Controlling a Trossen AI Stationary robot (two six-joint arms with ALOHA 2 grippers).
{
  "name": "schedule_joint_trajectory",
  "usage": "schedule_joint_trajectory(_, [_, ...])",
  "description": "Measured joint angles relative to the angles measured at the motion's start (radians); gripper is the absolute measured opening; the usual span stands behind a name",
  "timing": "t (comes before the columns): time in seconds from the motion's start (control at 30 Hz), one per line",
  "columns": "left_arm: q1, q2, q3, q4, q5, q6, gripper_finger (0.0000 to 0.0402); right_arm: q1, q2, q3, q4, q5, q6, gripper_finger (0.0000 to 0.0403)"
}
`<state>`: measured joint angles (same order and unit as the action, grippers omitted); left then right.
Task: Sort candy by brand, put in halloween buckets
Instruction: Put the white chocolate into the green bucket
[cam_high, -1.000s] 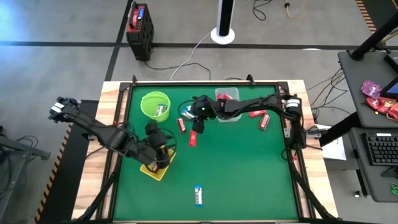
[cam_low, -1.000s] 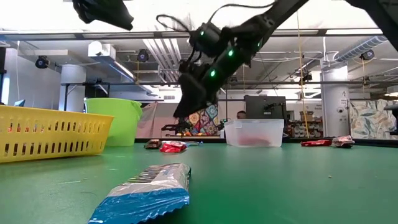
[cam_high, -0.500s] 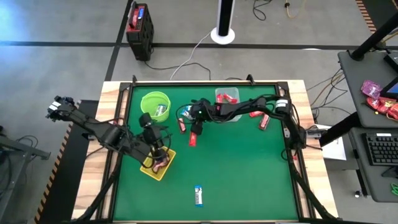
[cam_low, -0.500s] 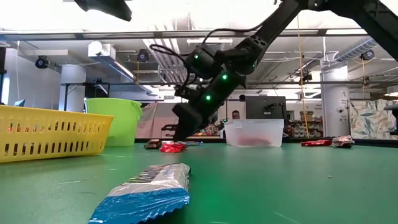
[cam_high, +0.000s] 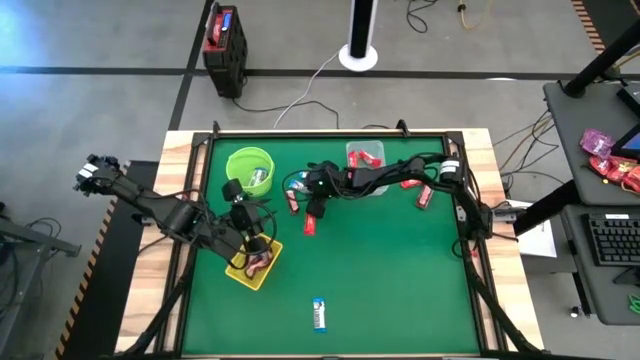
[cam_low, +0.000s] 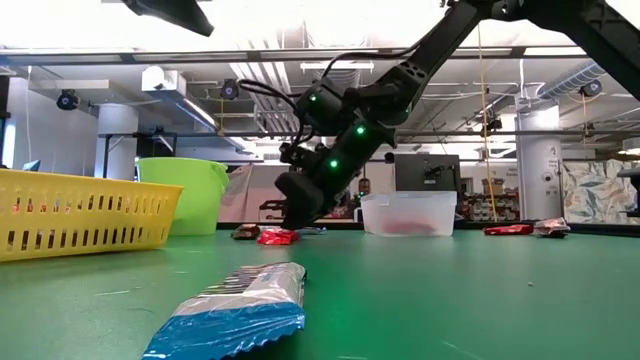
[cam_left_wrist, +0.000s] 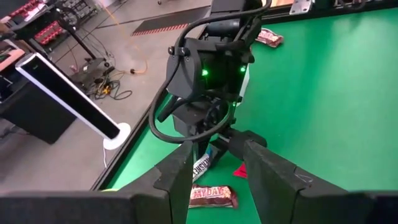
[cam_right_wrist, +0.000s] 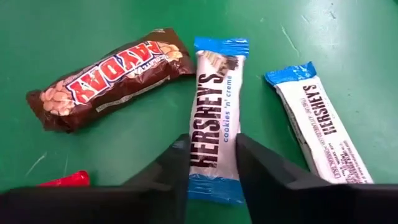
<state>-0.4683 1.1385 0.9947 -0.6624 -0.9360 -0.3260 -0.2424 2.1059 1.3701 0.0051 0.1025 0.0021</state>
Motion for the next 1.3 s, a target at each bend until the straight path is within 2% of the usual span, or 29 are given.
schedule_joint_trajectory(0.17, [0.0,0.001,-0.003,0.0,0.0,0.0,0.0127,0.0,0.0,0.002,0.002,-0.026,-0.002,0.0036])
schedule_joint_trajectory(0.3, [0.0,0.006,-0.003,0.0,0.0,0.0,0.0127,0.0,-0.019,0.0,-0.018,-0.04,-0.001,0.0011])
schedule_joint_trajectory(0.83, [0.002,0.06,-0.003,0.0,0.004,-0.026,0.0127,0.053,-0.265,-0.036,-0.274,-0.059,0.002,0.0008])
schedule_joint_trajectory(1.03, [0.002,0.072,-0.003,0.006,0.004,-0.03,0.0127,0.074,-0.265,-0.108,-0.15,-0.021,0.025,0.0008])
schedule_joint_trajectory(1.17, [0.002,0.072,-0.003,0.007,0.004,-0.024,0.0127,0.065,-0.2,-0.127,0.037,0.03,0.016,0.0009])
schedule_joint_trajectory(1.3, [0.002,0.071,-0.003,-0.001,0.004,-0.015,0.0127,0.052,-0.116,-0.079,0.047,0.021,-0.027,0.0024])
